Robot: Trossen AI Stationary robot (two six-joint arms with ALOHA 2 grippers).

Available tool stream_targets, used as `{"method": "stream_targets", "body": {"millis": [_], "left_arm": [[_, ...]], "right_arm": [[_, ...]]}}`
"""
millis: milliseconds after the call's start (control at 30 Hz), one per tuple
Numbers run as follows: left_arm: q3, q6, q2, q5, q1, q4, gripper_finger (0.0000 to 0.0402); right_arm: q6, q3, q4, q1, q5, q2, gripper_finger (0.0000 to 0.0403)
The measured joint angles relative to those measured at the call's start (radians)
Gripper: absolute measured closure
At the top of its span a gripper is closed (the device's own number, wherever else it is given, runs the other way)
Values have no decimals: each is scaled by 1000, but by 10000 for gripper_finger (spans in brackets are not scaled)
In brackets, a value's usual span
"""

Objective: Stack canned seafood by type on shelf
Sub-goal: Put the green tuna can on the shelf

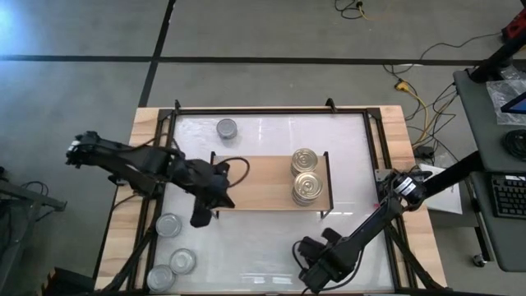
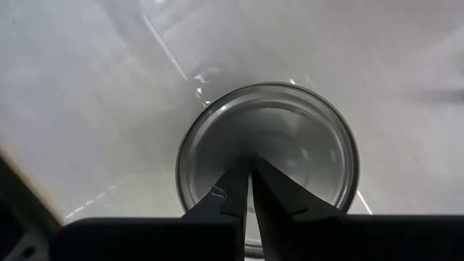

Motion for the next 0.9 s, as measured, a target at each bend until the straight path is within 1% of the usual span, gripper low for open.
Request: {"method": "stream_targets", "body": {"millis": [67, 200, 333, 433, 567, 667, 833, 900], "left_arm": [[0, 19, 25, 10, 0, 3, 401], [17, 32, 64, 11, -1, 17, 401], [19, 30, 82, 11, -7, 32, 401], [20, -26, 76, 10, -22, 36, 401], [20, -107, 69, 7, -74, 44, 401], [21, -150, 70, -16, -127, 67, 401], [17, -186, 80, -11, -190, 88, 401], [17, -267, 80, -36, -194, 91, 401]], "right_arm": [[-12, 8, 26, 0, 13, 0, 390], [-59, 47, 19, 0, 24, -1, 388], [-90, 110, -32, 7, 89, -2, 366], [-79, 177, -132, 27, 177, -2, 334], [15, 246, -282, 80, 278, -5, 282], [88, 262, -358, 125, 284, -5, 240], [148, 241, -355, 196, 272, -13, 171], [152, 232, -352, 221, 274, -13, 146]]}}
